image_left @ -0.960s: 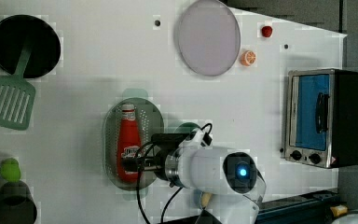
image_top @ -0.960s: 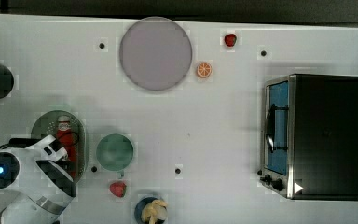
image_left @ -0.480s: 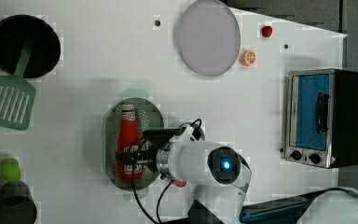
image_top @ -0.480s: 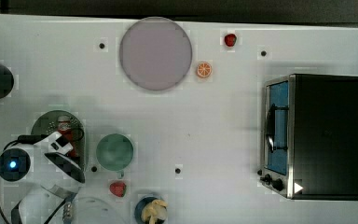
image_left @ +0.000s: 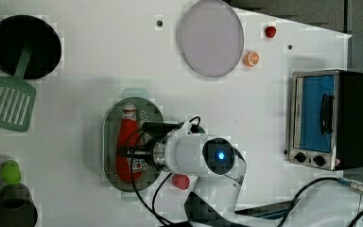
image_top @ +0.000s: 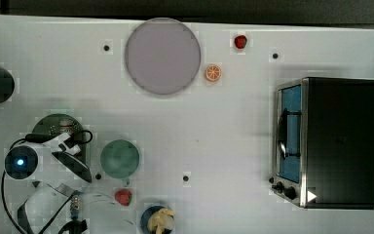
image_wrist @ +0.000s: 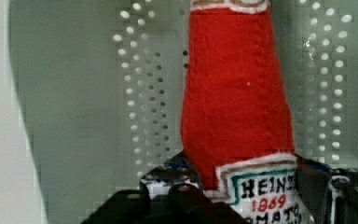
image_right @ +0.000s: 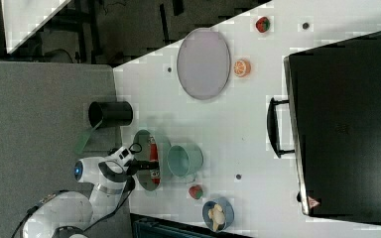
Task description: Pick ketchup from strainer and place it on the table
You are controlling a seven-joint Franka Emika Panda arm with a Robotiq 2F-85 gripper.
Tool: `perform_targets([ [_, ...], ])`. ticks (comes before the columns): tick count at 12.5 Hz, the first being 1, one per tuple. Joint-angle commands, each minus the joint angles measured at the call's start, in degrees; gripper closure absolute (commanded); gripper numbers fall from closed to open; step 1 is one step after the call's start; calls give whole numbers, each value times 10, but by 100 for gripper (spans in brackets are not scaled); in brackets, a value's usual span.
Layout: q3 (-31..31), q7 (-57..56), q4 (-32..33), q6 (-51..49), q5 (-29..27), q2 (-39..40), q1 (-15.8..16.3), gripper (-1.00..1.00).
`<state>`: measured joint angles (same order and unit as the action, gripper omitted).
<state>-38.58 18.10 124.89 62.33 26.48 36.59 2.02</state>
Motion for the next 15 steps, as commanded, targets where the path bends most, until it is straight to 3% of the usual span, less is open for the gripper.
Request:
perform_targets([
  [1, -10, 29, -5, -4, -3, -33, 10, -21],
  [3, -40, 29, 1, -7, -22, -72, -10, -21],
  [9, -131, 9, -26, -110, -199, -217, -95, -21],
  [13, -126, -122, -91, -270, -293, -272, -140, -21],
  [15, -105, -168, -126, -322, -301, -282, -168, -21],
])
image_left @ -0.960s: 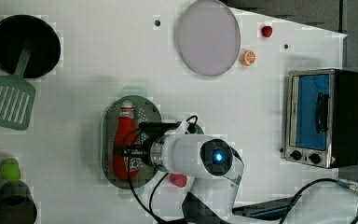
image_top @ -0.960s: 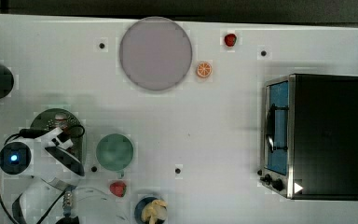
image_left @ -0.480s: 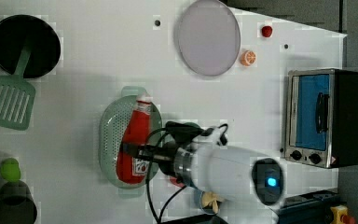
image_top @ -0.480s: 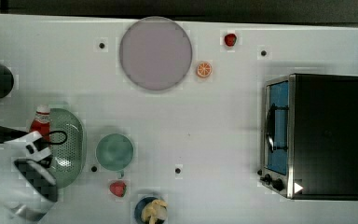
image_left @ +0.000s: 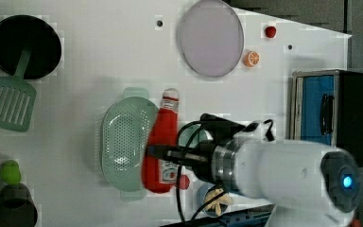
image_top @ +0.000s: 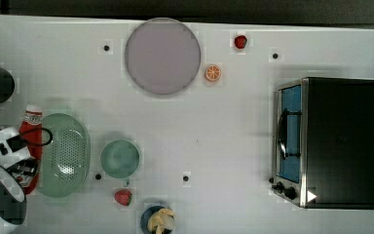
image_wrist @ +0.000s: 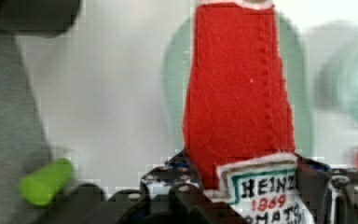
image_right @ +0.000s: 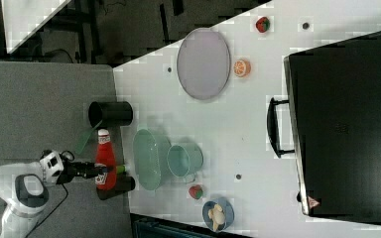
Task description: Pick ketchup from strainer and place it on the table
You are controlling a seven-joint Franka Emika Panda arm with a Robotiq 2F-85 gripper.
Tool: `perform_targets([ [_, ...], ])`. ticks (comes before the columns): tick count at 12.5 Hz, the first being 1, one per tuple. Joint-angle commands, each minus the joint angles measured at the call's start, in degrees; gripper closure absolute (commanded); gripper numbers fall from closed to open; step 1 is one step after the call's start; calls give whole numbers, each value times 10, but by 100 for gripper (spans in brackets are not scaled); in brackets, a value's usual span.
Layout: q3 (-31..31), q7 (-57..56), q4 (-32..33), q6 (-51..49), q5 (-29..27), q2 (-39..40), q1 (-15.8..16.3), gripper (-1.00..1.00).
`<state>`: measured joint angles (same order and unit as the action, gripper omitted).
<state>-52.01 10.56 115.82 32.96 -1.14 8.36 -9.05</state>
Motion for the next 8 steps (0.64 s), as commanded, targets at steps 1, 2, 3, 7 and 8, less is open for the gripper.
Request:
perform_targets([
  [1, 45, -106, -49, -41, -25, -4, -70, -21],
  [2, 61, -117, -61, -49, -25, -8, -82, -21],
  [3, 80, -130, -69, -52, -25, -11, -92, -21],
  [7, 171, -180, -75, -52, -24, -15, -122, -21],
  [8, 196, -192, -75, -51, -24, -14, -126, -21],
])
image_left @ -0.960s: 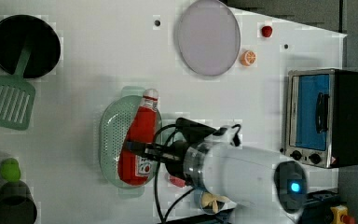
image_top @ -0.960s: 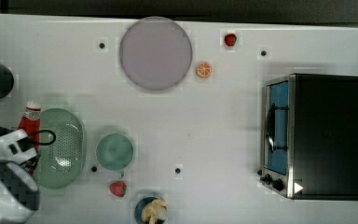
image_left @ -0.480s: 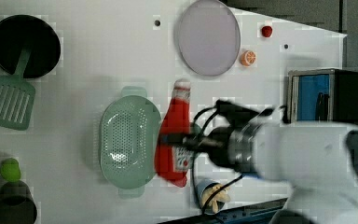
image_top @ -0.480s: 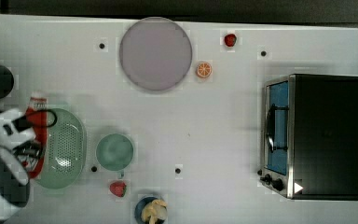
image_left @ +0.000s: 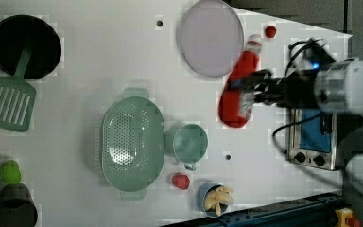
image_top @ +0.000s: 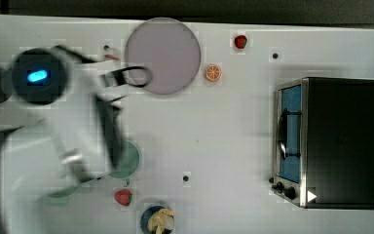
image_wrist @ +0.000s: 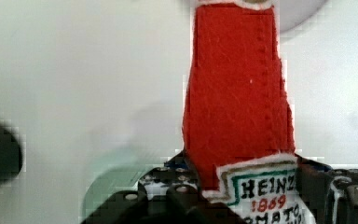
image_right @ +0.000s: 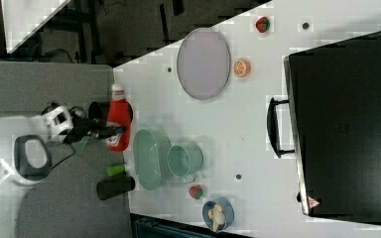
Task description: Pick ketchup from strainer and place it on the table
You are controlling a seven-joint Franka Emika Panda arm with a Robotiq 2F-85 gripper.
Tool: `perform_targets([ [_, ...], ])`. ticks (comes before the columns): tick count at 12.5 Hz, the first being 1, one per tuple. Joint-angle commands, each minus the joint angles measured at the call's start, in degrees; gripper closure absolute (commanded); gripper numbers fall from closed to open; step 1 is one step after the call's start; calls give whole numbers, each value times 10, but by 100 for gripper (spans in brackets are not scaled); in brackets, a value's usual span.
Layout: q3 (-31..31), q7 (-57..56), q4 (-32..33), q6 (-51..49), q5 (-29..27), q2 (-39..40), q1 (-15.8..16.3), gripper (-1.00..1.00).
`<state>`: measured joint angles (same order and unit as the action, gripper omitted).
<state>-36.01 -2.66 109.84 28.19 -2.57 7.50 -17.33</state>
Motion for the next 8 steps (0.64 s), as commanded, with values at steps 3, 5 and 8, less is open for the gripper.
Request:
perform_targets([
  [3, 105, -65, -7, -6, -9, -5, -47, -21],
  [5, 139, -73, 18, -6, -9, -5, -48, -21],
  [8, 168, -74, 67, 0, -9, -5, -48, -21],
])
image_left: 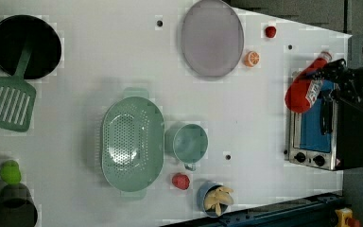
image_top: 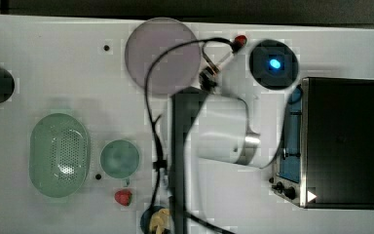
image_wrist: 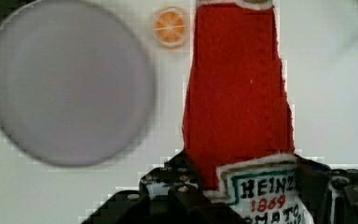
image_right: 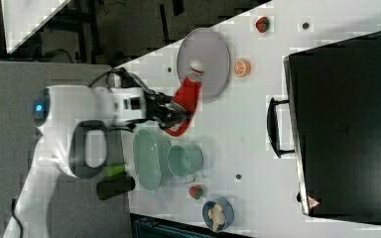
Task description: Pick ketchup from strainer and place it on the table
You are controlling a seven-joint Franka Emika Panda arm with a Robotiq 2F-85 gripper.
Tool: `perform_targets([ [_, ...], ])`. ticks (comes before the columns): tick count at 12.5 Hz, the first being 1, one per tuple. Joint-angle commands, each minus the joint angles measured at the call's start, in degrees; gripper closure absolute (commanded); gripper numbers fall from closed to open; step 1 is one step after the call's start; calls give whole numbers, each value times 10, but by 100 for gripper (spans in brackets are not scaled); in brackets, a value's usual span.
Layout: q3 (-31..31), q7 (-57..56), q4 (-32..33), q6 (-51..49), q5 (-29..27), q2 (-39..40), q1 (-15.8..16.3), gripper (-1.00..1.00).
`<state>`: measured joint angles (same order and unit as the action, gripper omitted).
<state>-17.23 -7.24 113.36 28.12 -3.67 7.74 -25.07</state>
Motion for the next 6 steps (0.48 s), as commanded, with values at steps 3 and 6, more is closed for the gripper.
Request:
perform_targets([
  [3, -13, -29, 95, 20, 2, -3, 29, -21],
  [6, -13, -29, 158, 123, 8, 20, 29, -21],
])
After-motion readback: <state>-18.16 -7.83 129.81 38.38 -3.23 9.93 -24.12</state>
